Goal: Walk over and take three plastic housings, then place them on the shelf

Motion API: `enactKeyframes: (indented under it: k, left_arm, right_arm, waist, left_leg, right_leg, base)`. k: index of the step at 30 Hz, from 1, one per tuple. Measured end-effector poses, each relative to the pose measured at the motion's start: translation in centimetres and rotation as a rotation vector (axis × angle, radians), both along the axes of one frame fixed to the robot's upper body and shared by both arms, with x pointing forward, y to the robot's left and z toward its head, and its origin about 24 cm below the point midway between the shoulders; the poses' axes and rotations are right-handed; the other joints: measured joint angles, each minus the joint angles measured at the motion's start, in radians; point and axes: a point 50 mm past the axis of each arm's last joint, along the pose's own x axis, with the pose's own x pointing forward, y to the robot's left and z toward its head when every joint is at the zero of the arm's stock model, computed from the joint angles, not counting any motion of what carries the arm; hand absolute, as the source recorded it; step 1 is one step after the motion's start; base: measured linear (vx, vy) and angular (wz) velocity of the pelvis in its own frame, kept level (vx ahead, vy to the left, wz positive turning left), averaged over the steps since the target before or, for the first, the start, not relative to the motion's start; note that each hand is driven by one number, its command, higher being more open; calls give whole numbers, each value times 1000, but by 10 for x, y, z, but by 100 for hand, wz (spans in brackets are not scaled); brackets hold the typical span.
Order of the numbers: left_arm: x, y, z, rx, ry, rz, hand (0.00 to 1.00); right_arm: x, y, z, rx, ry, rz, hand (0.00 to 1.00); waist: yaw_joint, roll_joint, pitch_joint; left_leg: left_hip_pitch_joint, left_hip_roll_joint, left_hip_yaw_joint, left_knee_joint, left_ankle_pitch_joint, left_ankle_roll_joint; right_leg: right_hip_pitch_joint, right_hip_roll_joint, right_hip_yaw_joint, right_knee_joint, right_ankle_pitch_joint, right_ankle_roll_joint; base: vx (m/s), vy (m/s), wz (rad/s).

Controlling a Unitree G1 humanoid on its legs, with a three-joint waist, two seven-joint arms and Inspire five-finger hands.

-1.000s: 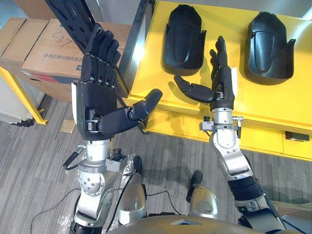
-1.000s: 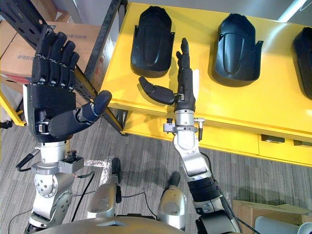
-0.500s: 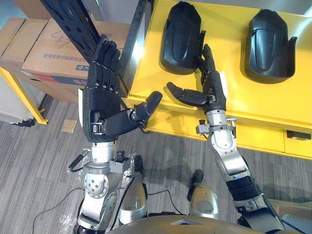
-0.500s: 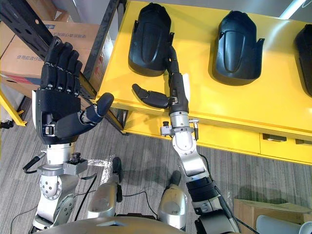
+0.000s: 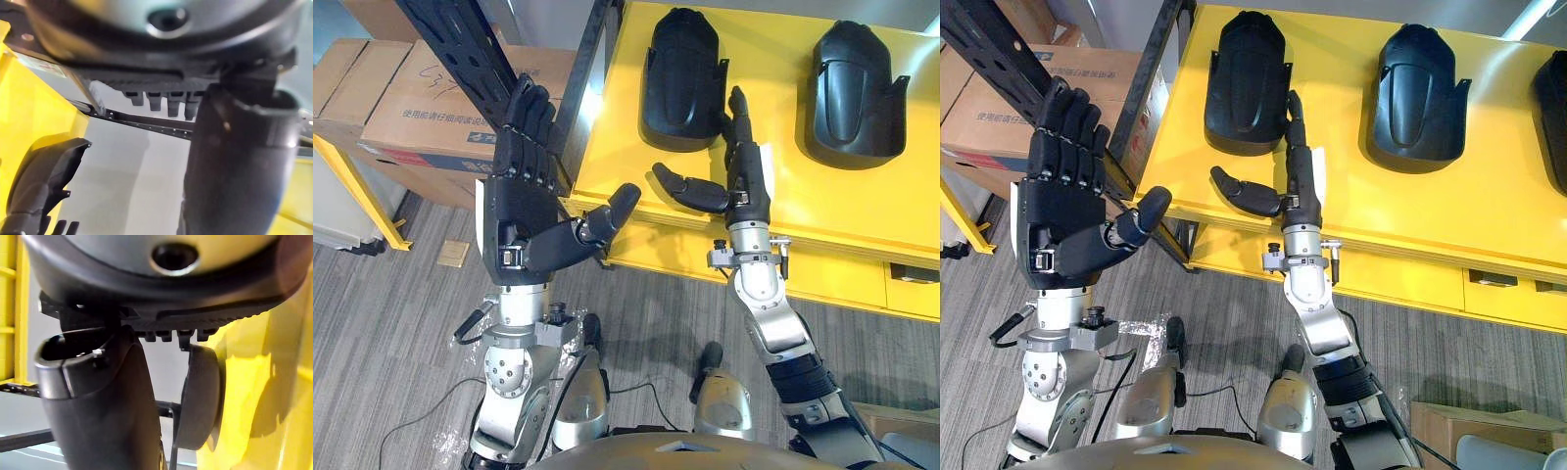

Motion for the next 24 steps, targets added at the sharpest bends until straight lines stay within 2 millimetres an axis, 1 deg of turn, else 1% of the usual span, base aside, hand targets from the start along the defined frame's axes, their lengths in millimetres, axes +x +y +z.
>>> enactKeyframes:
  k: [3, 5, 7, 10, 11, 12, 13, 14, 16, 18, 20, 22, 24]
  left_arm:
    - [0, 0, 0, -8, 4, 4, 100]
    - [0, -1, -1, -9, 7, 2, 100]
    - [-1, -1, -2, -12, 16, 1, 100]
    - [-1, -1, -3, -14, 19, 6, 100]
    - [-2, -1, -3, -13, 21, 11, 100]
    - [-2, 0, -3, -12, 24, 19, 100]
    - [-4, 0, -5, 11, 29, 63, 100]
    - [-8, 1, -6, 40, 22, 105, 100]
    - [-11, 0, -4, 80, -21, 161, 100]
    - [-13, 0, 0, 81, -68, 191, 100]
    - [-16, 0, 3, 73, -101, 231, 100]
    - [-17, 0, 5, 73, -111, 266, 100]
    - [-17, 5, 4, 52, -103, 310, 100]
  right_arm:
    - [-4, 2, 7, -24, -80, -65, 100]
    - [-9, 2, 14, 11, -130, -80, 100]
    - [-21, 0, 23, 46, -209, -102, 100]
    - [-35, -9, 25, 67, -267, -138, 100]
    - [-40, -14, 20, 74, -262, -157, 100]
    - [-42, -16, 16, 75, -251, -168, 100]
    - [-47, -20, 7, 78, -214, -188, 100]
    - [-51, -23, -2, 83, -175, -206, 100]
    - [-56, -28, -12, 106, -128, -229, 100]
    - [-58, -30, -16, 143, -102, -242, 100]
    - [-61, -33, -23, 150, -79, -274, 100]
    - [-64, -37, -27, 159, -66, -307, 100]
    - [-67, -41, -31, 167, -44, -338, 100]
  waist:
    - [-1, 0, 0]
    - [-1, 1, 0]
    - [1, 2, -1]
    - [-3, 5, -4]
    - [-3, 5, -9]
    - [-3, 5, -15]
    - [-5, 5, -41]
    - [-9, 5, -71]
    - [-22, 6, -105]
    - [-27, 6, -120]
    - [-30, 12, -158]
    - [-27, 16, -181]
    - [-27, 15, -187]
  left_leg:
    - [4, 0, 5, 0, -1, -1]
    - [9, 0, 11, 0, -3, -3]
    - [15, 0, 17, 0, -10, 0]
    - [28, 0, 27, -1, -15, -3]
    - [41, 0, 36, -2, -20, -8]
    - [48, 0, 40, -2, -23, -9]
    - [53, 0, 43, -3, -27, -11]
    - [54, 0, 49, -3, -30, -12]
    - [59, 0, 59, -3, -30, -13]
    - [85, 0, 78, -4, -31, -14]
    - [104, 3, 97, -7, -37, -21]
    - [110, 8, 97, -7, -42, -22]
    - [122, 14, 101, -7, -46, -25]
  right_leg:
    - [0, 0, 4, -1, 0, 0]
    - [1, 0, 9, -2, 0, 0]
    - [6, 1, 14, -7, 1, 1]
    - [25, 3, 18, -32, 8, 10]
    - [40, 5, 22, -46, 12, 15]
    - [48, 6, 24, -55, 15, 12]
    - [57, 8, 25, -70, 22, 20]
    - [63, 11, 26, -82, 25, 20]
    - [80, 12, 17, -98, 28, 21]
    - [111, 14, 14, -112, 29, 22]
    - [141, 19, 6, -127, 29, 22]
    - [150, 24, 4, -132, 29, 21]
    - [165, 30, 3, -142, 29, 18]
  base:
    - [-9, -11, -5]
    - [-4, -8, -7]
    - [4, -10, -7]
    - [25, -14, -9]
    - [31, -12, -12]
    - [53, -16, -13]
    - [88, -26, -8]
    - [110, -34, -3]
    - [96, -35, 6]
    - [47, -25, -2]
    - [0, 0, 0]
    - [-15, -5, 0]
    - [-54, -10, -4]
